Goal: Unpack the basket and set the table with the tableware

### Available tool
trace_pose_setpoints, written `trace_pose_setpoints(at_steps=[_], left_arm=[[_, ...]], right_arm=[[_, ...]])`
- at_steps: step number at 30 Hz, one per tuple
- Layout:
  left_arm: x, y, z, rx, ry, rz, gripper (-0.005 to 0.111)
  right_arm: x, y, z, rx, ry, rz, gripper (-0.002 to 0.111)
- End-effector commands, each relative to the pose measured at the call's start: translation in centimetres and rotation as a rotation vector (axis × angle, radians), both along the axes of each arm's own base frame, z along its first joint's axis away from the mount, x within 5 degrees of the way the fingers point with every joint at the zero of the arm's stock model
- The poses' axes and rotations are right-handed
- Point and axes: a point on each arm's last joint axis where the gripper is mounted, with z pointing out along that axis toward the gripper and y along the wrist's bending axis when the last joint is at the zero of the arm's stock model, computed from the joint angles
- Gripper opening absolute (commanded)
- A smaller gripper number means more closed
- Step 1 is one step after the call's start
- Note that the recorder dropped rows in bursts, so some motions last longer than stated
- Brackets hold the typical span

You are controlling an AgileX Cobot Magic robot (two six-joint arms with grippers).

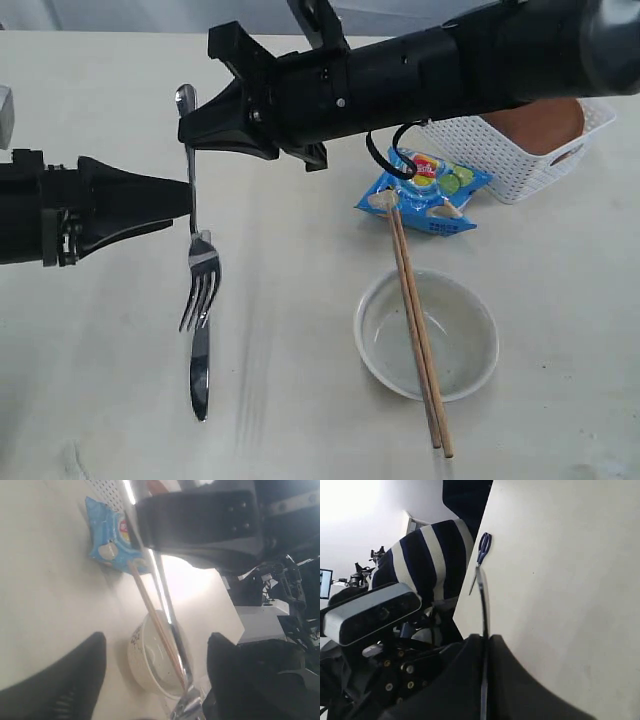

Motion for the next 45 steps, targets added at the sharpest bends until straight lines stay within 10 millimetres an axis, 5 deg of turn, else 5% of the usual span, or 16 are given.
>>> trace_pose_setpoints(at_steps=[1,6,14,36,41,45], left_arm=[[0.9,-0.1,0.3,-0.004,-0.016,-0.004,0.057],[2.2,-0.3,0.9,-0.019,-0.036,-0.017,0.056],[3.2,-1.9,-0.4,-0.035,0.039,-0.100,0.038],[4.4,-2.5,0.8,-0.083,0.027,-0.129,0.037],[4.4,-2.5,0.8,-0.083,0.027,-0.129,0.002],[4.4,-2.5,0.8,-0.079,0.027,-0.126,0.000]], right_arm=[[0.1,0.0,-0.2,0.028,0.011,0.004,0.000],[0.1,0.0,-0.1,0.033,-0.001,0.006,0.000],[0.2,0.0,0.0,0.048,-0.002,0.001,0.000],[0.2,0.0,0.0,0.048,-0.001,0.001,0.000],[0.2,0.0,0.0,0.048,-0.001,-0.001,0.000],[0.2,0.0,0.0,0.048,-0.001,-0.001,0.000]])
